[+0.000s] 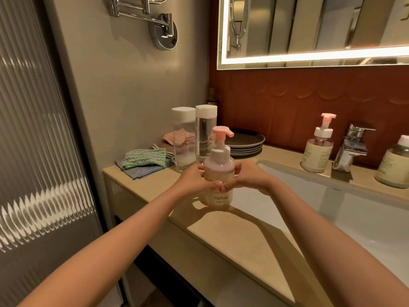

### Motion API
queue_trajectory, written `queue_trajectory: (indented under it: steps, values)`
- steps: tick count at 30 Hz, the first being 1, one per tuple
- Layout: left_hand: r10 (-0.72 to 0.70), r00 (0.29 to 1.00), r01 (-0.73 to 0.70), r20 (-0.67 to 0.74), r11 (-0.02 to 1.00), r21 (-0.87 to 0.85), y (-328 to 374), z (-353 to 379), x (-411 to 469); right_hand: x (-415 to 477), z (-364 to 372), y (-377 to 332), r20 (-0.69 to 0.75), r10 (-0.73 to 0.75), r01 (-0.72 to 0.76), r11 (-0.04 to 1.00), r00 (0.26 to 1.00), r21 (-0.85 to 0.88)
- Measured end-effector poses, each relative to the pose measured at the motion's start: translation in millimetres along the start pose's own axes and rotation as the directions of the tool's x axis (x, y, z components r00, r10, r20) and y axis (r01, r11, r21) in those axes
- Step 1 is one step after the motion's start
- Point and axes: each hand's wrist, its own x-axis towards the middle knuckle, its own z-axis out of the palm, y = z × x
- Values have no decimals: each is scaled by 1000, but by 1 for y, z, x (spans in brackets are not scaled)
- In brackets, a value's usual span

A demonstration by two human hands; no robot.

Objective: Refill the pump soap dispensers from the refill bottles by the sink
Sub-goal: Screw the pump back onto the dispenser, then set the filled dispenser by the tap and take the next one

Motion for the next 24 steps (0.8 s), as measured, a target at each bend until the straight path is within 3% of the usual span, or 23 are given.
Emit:
queue_trajectory:
  steps: [6, 12, 19, 24]
  values:
    - [57, 997, -56, 42, 998, -26, 23, 37, 28, -15, -25, 20, -261, 32, -47, 998, 965, -50]
    - [156, 983, -159, 94, 987, 31, 56, 85, 77, -13, -62, 54, -489, 136, -112, 991, 862, 79]
    - [186, 967, -187, 174, 982, -15, 75, 118, 153, 23, -106, 84, -598, 149, -121, 989, 788, 86]
    - [179, 974, -170, 139, 983, -77, 74, 140, 204, 55, -118, 104, -697, 192, -175, 980, 691, 96]
